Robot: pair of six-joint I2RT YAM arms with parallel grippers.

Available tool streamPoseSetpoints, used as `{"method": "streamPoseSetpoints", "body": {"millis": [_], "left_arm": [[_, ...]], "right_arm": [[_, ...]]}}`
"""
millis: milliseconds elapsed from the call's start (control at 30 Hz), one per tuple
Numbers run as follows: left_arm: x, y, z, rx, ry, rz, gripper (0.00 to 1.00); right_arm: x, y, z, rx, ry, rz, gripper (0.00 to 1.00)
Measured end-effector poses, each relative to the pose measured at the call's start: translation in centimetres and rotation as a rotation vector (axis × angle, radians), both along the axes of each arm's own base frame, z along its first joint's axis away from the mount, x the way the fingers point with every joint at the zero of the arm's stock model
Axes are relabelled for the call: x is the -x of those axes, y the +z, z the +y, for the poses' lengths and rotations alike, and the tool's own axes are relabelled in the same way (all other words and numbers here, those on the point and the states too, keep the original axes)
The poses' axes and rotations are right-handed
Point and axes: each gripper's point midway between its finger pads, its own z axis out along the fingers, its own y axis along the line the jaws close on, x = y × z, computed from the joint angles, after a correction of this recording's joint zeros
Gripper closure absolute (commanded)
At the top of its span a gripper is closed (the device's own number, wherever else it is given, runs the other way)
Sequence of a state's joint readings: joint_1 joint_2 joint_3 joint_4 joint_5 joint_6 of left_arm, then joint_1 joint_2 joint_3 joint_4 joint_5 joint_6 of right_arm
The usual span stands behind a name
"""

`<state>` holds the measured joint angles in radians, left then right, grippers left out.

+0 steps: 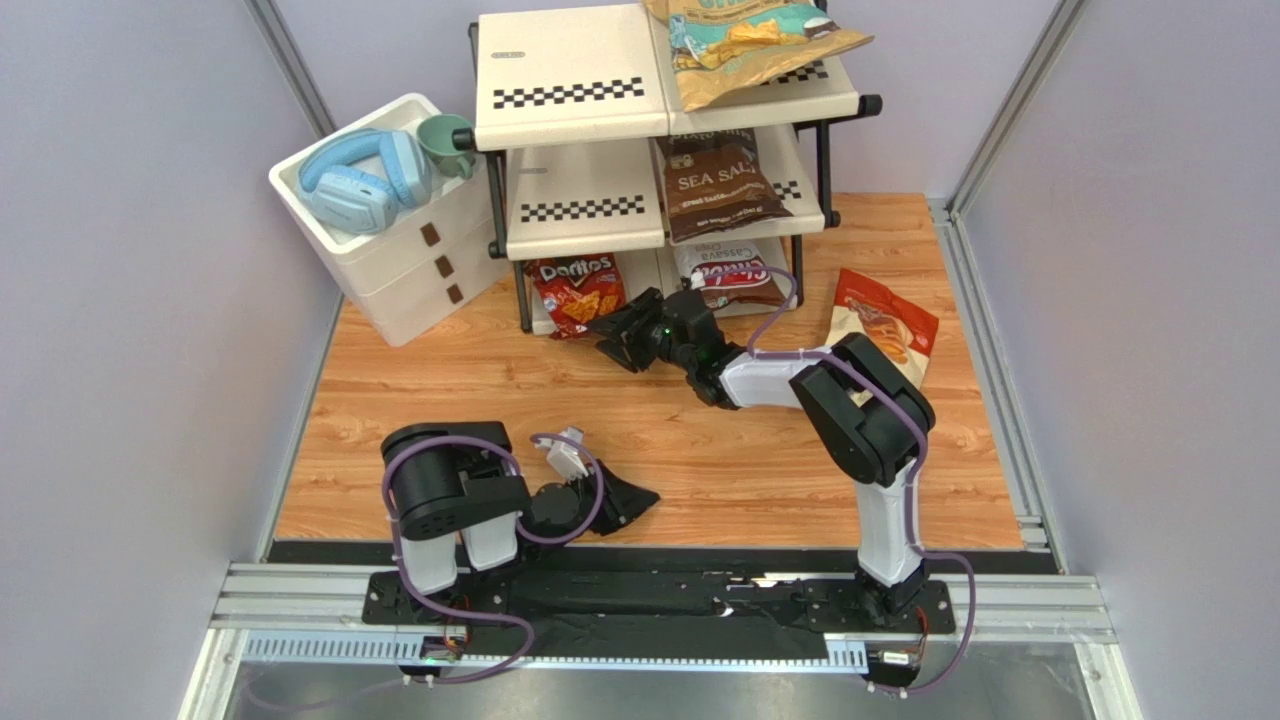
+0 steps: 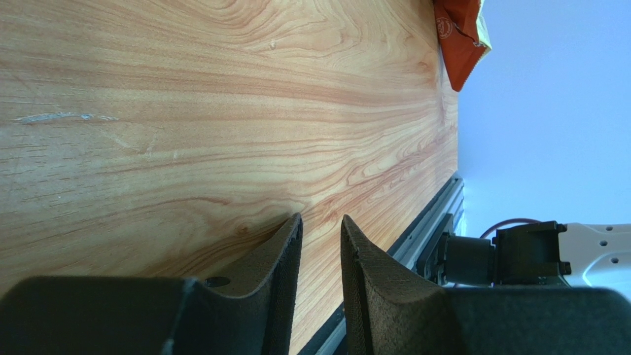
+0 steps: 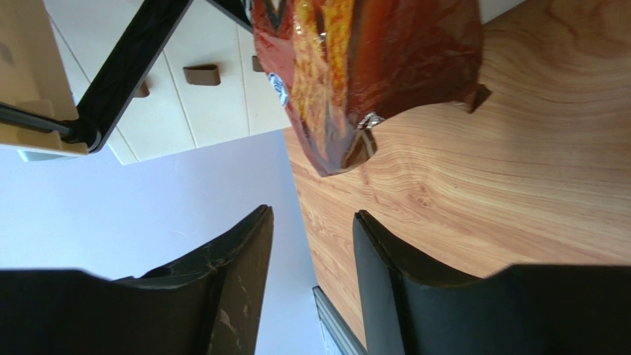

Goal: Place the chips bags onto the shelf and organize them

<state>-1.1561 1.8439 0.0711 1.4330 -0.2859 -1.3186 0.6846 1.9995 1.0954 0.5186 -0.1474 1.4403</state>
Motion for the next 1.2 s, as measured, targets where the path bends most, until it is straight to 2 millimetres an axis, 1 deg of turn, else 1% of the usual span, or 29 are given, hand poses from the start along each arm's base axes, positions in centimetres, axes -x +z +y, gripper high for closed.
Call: {"method": "streamPoseSetpoints", "body": {"millis": [133, 233, 333, 500, 600, 700, 867, 933, 967, 1033, 1067, 1133, 1167, 1200], "left_arm": [[0.0, 0.0, 0.0, 0.001, -0.001, 0.000, 0.66], [0.0, 0.0, 0.0, 0.001, 0.000, 0.000, 0.66], [0.0, 0.0, 0.0, 0.001, 0.000, -0.001, 0.66], [0.0, 0.0, 0.0, 0.001, 0.000, -0.001, 0.66], [0.0, 0.0, 0.0, 0.001, 0.000, -0.001, 0.66], [0.0, 0.0, 0.0, 0.000, 0.000, -0.001, 0.66], [0.0, -0.1, 0.0, 0.002, 0.000, -0.001, 0.66], [0.0, -0.1, 0.0, 0.003, 0.001, -0.001, 0.66], [0.0, -0.1, 0.0, 0.004, 0.000, -0.001, 0.66], [0.0, -0.1, 0.0, 0.004, -0.001, 0.000, 0.66], [0.0, -0.1, 0.0, 0.004, -0.002, 0.000, 0.66], [0.0, -0.1, 0.0, 0.005, -0.002, 0.001, 0.66], [0.0, -0.1, 0.0, 0.005, -0.002, 0.001, 0.66], [0.0, -0.1, 0.0, 0.005, -0.002, 0.001, 0.66]], "right_arm": [[-0.2, 1.3, 0.6, -0.032, 0.019, -0.021, 0.60], [-0.8, 2.2, 1.4, -0.060, 0.027, -0.043, 0.65], [-1.7, 2.4, 2.2, -0.074, 0.032, -0.053, 0.69], [-2.9, 1.8, 3.5, -0.078, 0.045, -0.053, 0.71], [-2.9, 1.4, 3.6, -0.076, 0.051, -0.044, 0.71], [-2.6, 1.6, 3.7, -0.087, 0.064, -0.051, 0.73], [-1.5, 1.5, 4.1, -0.098, 0.113, -0.040, 0.76], [-0.8, 1.6, 4.5, -0.109, 0.138, -0.036, 0.73], [-0.4, 1.5, 4.8, -0.114, 0.150, -0.030, 0.61], [0.6, 1.3, 5.3, -0.121, 0.173, -0.015, 0.51], [1.1, 1.0, 5.4, -0.121, 0.181, -0.007, 0.44], [2.0, 0.1, 5.4, -0.116, 0.189, 0.019, 0.41], [2.6, -0.6, 5.2, -0.105, 0.193, 0.035, 0.38], [3.1, -1.3, 5.1, -0.095, 0.196, 0.049, 0.37]]}}
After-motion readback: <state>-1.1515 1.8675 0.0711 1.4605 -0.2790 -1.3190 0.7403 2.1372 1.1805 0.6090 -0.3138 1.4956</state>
